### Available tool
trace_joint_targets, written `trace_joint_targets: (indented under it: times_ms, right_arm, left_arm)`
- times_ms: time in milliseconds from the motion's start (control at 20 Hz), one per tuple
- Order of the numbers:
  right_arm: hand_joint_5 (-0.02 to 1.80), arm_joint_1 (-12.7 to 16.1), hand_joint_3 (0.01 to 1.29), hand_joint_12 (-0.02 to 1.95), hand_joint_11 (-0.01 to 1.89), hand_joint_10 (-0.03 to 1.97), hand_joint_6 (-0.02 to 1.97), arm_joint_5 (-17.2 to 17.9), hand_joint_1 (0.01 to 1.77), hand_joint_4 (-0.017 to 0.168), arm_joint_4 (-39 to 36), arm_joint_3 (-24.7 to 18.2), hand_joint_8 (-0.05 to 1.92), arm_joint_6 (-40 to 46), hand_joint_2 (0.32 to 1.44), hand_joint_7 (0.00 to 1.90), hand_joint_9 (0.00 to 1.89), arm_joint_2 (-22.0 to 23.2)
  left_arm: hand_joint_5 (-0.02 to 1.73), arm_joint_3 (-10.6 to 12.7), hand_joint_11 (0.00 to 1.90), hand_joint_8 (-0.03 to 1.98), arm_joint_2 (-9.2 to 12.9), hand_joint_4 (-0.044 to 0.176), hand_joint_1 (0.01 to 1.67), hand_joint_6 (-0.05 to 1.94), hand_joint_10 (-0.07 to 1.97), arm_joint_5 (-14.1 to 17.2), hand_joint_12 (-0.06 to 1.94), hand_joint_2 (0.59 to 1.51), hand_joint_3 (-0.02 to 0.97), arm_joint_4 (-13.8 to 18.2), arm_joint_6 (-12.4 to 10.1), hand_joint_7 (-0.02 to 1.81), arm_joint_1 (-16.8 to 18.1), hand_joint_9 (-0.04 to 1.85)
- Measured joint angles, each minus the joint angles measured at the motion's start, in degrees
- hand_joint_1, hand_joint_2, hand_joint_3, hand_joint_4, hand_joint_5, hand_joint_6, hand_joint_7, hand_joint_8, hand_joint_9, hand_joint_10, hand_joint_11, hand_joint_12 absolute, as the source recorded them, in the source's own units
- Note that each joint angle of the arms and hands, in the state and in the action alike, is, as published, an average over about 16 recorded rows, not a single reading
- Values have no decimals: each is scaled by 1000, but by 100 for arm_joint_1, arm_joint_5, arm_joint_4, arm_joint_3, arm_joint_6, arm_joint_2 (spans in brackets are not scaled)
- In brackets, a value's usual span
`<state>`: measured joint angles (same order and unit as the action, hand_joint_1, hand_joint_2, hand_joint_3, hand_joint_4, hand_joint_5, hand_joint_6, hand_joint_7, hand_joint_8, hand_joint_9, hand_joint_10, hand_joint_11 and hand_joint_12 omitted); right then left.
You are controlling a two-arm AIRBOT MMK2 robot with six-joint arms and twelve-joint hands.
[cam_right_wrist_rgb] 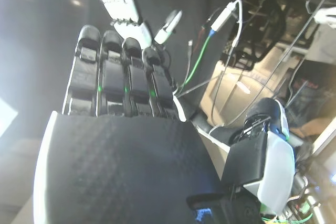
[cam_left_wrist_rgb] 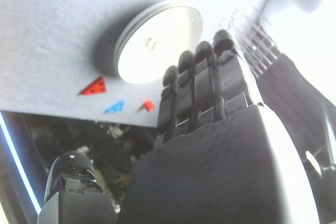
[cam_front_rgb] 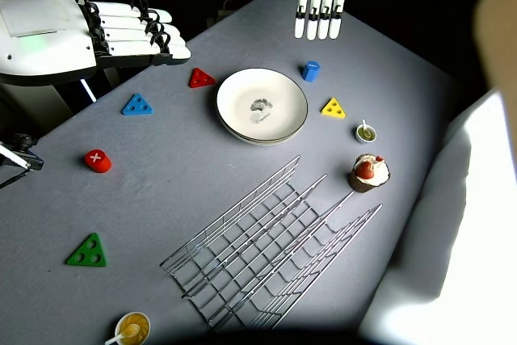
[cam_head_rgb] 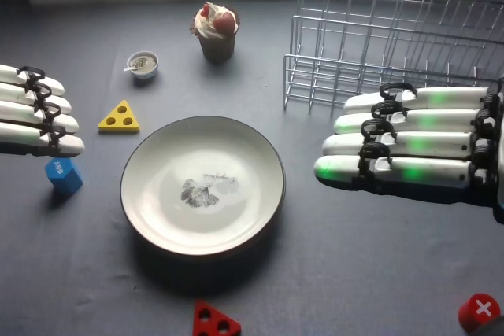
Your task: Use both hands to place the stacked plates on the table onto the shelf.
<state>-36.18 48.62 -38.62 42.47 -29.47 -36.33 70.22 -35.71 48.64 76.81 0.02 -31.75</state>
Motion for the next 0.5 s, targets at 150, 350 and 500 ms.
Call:
trace_joint_targets:
  times_ms: [150, 350, 500]
  right_arm:
    - [127, -49, 17, 65, 141, -4, 3, 9, 26, -3, 110, 21, 2, -33, 858, 157, 157, -35]
    - [129, -51, 17, 58, 137, -5, 3, 3, 26, -5, 130, 47, 2, -37, 858, 154, 158, -83]
    - [135, -51, 17, 54, 143, -5, 3, -37, 26, -5, 122, 66, 2, -37, 857, 161, 161, -119]
  left_arm:
    - [156, -97, 85, 16, -21, 4, 34, 0, 3, -1, 85, 955, -7, 77, 1, 165, 25, 132]
    - [154, -274, 89, 20, -80, 4, 34, 0, 3, -1, 74, 959, -7, 177, 2, 160, 56, 131]
    - [147, -413, 89, 21, -166, 3, 35, 0, 3, -11, 66, 962, -7, 226, 4, 153, 58, 128]
